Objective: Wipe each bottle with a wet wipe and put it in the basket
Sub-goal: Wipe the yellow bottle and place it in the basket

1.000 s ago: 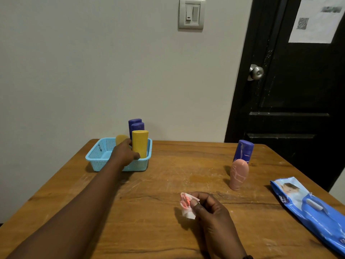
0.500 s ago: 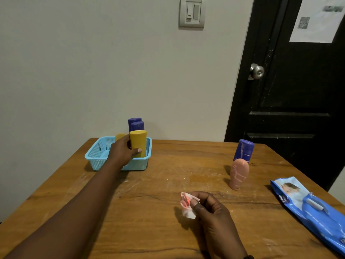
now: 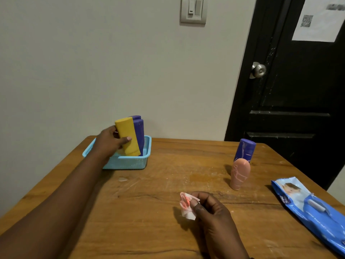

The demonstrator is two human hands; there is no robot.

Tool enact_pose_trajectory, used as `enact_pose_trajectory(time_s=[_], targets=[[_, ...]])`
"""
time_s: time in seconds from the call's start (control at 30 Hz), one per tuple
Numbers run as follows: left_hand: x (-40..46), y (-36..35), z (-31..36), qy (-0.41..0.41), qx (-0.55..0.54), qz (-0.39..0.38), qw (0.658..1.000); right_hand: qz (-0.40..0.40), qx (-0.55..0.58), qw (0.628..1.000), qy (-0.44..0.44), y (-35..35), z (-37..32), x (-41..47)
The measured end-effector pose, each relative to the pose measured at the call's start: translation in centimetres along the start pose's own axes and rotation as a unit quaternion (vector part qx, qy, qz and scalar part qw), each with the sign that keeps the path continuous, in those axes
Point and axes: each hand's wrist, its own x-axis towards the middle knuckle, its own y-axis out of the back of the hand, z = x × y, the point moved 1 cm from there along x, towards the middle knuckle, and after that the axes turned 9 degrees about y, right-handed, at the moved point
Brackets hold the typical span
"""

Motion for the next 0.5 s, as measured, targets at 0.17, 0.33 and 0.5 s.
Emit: enact_pose_trajectory(time_s=[0.17,0.33,0.5], targets=[[0.7,5.1,0.6,-0.006,-0.036,0.026,0.999,-0.008,-0.001,1.0,0.005,-0.5,0.0,0.2],[1.9,7.2,-1.2,-0.003,0.032,0.094,0.995,-0.025,0.01,1.0,0.004,-2.2,0.1,0.4],[3.6,6.9,-2.2,-0.017,0.114,0.123,0.986,-0.042,0.015,0.999,-0.023,-2.6,0.3,0.6]])
